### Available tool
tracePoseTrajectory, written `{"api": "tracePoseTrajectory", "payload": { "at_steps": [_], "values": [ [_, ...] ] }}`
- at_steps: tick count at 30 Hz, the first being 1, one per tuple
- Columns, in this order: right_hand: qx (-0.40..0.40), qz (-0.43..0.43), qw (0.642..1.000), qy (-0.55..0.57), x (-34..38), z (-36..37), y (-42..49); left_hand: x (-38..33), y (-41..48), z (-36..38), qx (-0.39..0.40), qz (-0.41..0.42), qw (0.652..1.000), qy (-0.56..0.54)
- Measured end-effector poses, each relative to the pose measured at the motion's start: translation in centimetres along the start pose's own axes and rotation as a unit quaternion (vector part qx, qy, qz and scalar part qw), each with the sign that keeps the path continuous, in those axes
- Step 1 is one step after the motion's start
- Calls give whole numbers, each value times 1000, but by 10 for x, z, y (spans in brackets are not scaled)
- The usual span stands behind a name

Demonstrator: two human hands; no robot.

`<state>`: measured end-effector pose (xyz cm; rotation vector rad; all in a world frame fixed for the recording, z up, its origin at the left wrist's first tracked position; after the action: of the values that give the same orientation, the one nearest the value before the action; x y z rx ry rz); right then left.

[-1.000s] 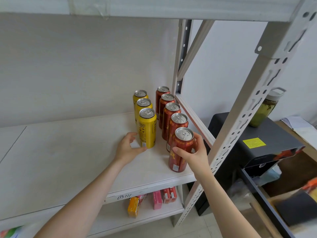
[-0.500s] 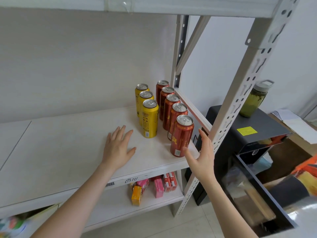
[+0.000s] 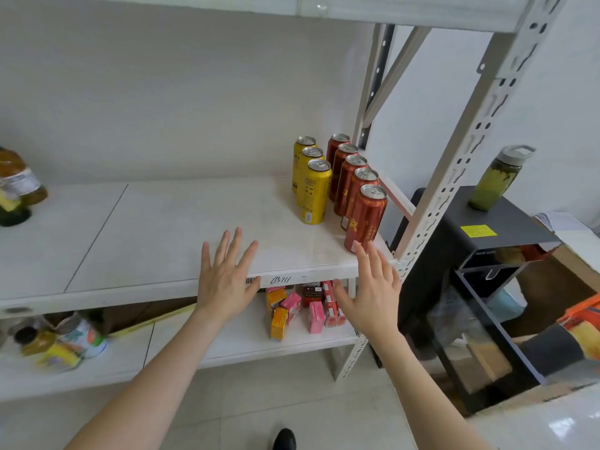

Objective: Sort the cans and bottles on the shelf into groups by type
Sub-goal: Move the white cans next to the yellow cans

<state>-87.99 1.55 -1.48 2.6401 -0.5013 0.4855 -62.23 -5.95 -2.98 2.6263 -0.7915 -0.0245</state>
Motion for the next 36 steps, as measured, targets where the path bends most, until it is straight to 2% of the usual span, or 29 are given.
{"api": "tracePoseTrajectory", "payload": {
  "at_steps": [6, 12, 27, 36],
  "values": [
    [35, -44, 997, -59, 44, 13, -42, 18, -60, -21, 21, -31, 999, 29],
    [52, -84, 992, -73, 107, 30, -78, 61, -116, -37, 39, -48, 997, 42],
    [69, -109, 988, -87, 307, 105, -155, 251, -246, -69, 83, -77, 991, 73],
    [90, -140, 981, -102, 417, 154, -168, 352, -282, -76, 65, -113, 988, 81]
  ]
}}
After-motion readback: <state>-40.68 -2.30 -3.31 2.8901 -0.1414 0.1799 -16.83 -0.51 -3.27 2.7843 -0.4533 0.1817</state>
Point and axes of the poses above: each hand's wrist, its own y-axis towards the middle knuckle, its own z-axis out of the palm, x = y × z, the point moved 5 cm from there along y, towards the middle knuckle, and after that the axes turned 13 degrees about z, right-handed, at the moved point
